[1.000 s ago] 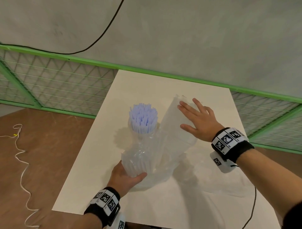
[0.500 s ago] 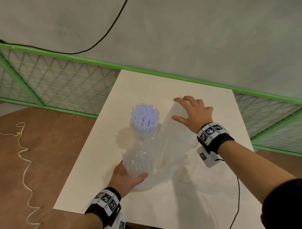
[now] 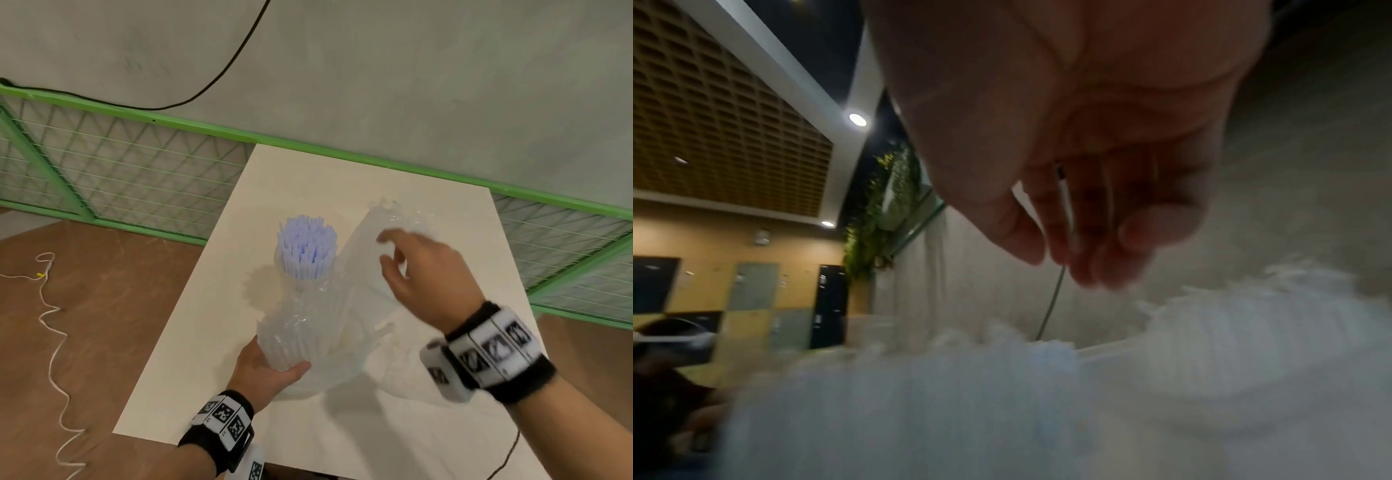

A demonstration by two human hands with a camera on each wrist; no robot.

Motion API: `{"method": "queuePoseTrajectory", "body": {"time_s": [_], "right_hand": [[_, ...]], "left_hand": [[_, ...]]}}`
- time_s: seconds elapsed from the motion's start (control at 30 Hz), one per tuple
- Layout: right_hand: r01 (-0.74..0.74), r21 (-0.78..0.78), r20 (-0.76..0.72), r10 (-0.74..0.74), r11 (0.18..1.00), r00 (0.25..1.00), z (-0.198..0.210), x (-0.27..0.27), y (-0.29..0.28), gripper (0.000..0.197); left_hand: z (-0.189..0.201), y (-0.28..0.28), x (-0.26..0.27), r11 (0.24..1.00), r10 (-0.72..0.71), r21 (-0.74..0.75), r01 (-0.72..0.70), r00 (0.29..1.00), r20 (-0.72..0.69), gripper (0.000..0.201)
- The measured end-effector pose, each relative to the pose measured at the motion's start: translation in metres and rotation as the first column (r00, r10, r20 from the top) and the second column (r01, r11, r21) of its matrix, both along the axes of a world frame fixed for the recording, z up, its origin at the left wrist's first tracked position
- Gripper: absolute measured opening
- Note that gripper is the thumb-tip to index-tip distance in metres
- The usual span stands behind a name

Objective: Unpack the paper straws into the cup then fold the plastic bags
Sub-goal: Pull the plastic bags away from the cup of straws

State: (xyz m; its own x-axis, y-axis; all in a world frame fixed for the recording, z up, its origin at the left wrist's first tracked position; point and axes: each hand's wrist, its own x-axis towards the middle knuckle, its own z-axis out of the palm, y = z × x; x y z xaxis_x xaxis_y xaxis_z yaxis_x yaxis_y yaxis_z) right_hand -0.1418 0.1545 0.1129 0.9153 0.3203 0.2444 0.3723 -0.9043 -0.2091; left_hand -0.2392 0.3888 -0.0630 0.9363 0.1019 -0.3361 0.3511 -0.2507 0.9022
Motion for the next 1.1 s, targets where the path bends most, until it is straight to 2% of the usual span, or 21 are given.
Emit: {"method": "queuePoseTrajectory", "body": {"time_s": [0.07,0.17,0.23,0.3,0.4,0.63,0.77,0.93,1.0,1.1], "right_hand": [[-0.011,-0.057,-0.182,0.000,0.998,0.983,-0.006,-0.036,0.001,0.046],[0.004,-0.079,-0.311,-0.028,0.997,0.950,-0.028,-0.073,-0.001,0.073],[0.050,0.041,-0.380,-0.031,0.998,0.925,-0.042,-0.083,-0.002,0.082],[0.092,0.236,-0.447,0.023,0.967,0.894,-0.055,-0.083,0.001,0.085],[0.111,0.440,-0.434,0.102,0.891,0.895,-0.074,-0.075,0.012,0.087],[-0.062,0.595,-0.287,0.283,0.802,0.915,-0.081,-0.051,0.042,0.093],[-0.124,0.584,-0.215,0.300,0.802,0.929,-0.084,-0.041,0.048,0.081],[-0.188,0.573,-0.102,0.297,0.798,0.950,-0.088,-0.037,0.052,0.047],[-0.182,0.591,-0.073,0.277,0.786,0.958,-0.089,-0.037,0.053,0.033],[-0.107,0.635,-0.110,0.227,0.765,0.968,-0.089,-0.041,0.055,0.026]], "left_hand": [[0.002,0.001,0.000,1.000,-0.003,0.002,0.003,1.000,0.006,0.056],[0.006,0.001,-0.001,1.000,0.005,0.006,-0.005,1.000,0.013,0.052],[0.008,0.000,-0.002,1.000,0.011,-0.008,-0.011,1.000,0.017,0.049],[0.008,-0.001,-0.003,1.000,0.019,-0.020,-0.019,1.000,0.019,0.049],[0.007,0.000,-0.003,1.000,0.016,-0.014,-0.015,1.000,0.027,0.052],[0.011,0.001,-0.009,1.000,-0.003,-0.015,0.004,0.999,0.045,0.051],[0.014,0.003,-0.012,0.999,-0.009,-0.036,0.011,0.999,0.041,0.050],[0.011,0.005,-0.012,0.999,0.001,-0.032,0.001,0.999,0.046,0.051],[0.011,0.005,-0.012,1.000,0.004,-0.029,-0.003,0.999,0.052,0.052],[0.012,0.005,-0.012,1.000,0.006,-0.019,-0.004,0.998,0.062,0.053]]}}
